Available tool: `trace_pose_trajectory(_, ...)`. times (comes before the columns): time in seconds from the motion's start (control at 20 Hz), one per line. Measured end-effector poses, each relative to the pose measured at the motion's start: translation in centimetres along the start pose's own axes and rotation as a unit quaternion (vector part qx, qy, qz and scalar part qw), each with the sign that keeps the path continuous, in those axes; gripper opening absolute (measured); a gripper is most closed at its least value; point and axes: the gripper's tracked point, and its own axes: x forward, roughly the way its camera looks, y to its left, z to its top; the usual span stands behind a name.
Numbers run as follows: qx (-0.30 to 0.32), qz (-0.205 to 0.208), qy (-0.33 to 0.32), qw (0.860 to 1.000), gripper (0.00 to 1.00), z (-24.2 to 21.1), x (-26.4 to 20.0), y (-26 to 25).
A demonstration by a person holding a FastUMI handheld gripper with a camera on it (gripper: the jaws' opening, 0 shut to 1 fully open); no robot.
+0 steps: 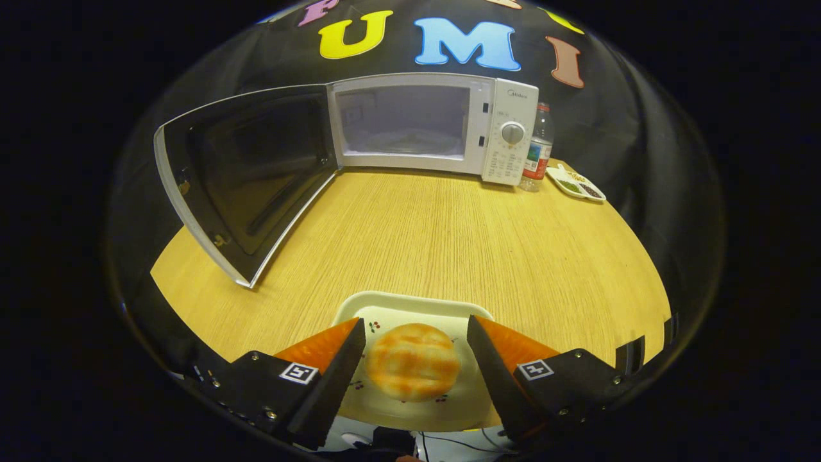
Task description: Open the microwave, put the food inside, and close the microwave door.
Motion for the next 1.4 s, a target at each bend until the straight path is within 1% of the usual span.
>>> trace_pose_trajectory(0.25, -0.001, 0.004, 0.036, 0.999, 0.97, -1.8, 0.8, -0.1)
trace_pose_trajectory(0.4, -0.004, 0.0, 0.042, 0.999, 0.96, -2.2, 0.8, -0.1)
trace_pose_trajectory(0.5, -0.003, 0.001, 0.045, 0.999, 0.9, -2.3, 0.9, 0.0)
trace_pose_trajectory(0.55, -0.002, 0.003, 0.045, 0.999, 0.9, -2.3, 0.8, 0.0)
trace_pose_trajectory(0.6, -0.001, 0.002, 0.041, 0.999, 0.8, -2.1, 0.6, -0.1)
trace_pose_trajectory(0.65, 0.003, -0.002, 0.029, 1.0, 0.76, -1.5, 0.6, -0.4)
trace_pose_trajectory(0.7, 0.01, 0.003, 0.022, 1.0, 0.71, -1.0, 0.4, -0.2)
trace_pose_trajectory(0.8, 0.03, 0.014, 0.011, 0.999, 0.71, 0.1, 0.1, 0.0)
trace_pose_trajectory(1.0, 0.075, 0.031, -0.031, 0.996, 0.71, 4.1, -0.4, 0.5)
trace_pose_trajectory(1.4, 0.15, 0.086, -0.104, 0.979, 0.7, 12.5, 0.5, 3.2)
